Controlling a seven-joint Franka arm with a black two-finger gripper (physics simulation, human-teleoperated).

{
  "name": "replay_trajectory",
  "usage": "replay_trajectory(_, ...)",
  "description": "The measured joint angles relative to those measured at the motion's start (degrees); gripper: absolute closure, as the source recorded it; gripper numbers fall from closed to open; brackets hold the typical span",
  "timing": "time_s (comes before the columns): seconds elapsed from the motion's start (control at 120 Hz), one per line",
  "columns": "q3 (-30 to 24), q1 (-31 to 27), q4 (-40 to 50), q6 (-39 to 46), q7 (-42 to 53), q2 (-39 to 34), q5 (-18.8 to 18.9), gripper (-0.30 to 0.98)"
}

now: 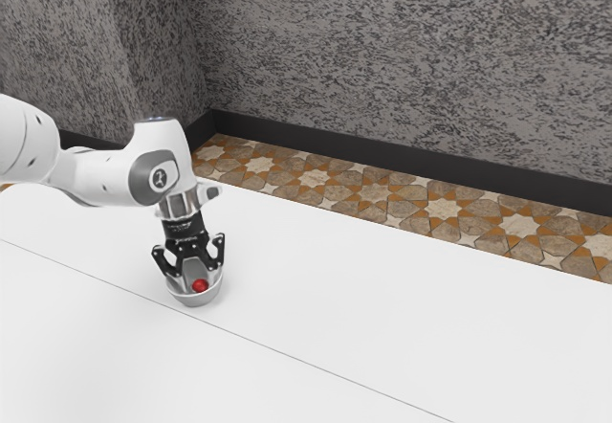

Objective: Take strawberry from the bowl

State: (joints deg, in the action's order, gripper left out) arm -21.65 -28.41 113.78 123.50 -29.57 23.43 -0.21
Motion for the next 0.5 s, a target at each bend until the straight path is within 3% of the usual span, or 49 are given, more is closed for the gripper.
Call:
replay_trajectory(0.383, 0.2, 0.1, -0.8, 0.3, -0.5, 1.4, -0.1, 0.36)
replay_trajectory(0.5, 0.3, 0.1, -0.8, 0.3, -0.6, 1.5, 0.1, 0.49)
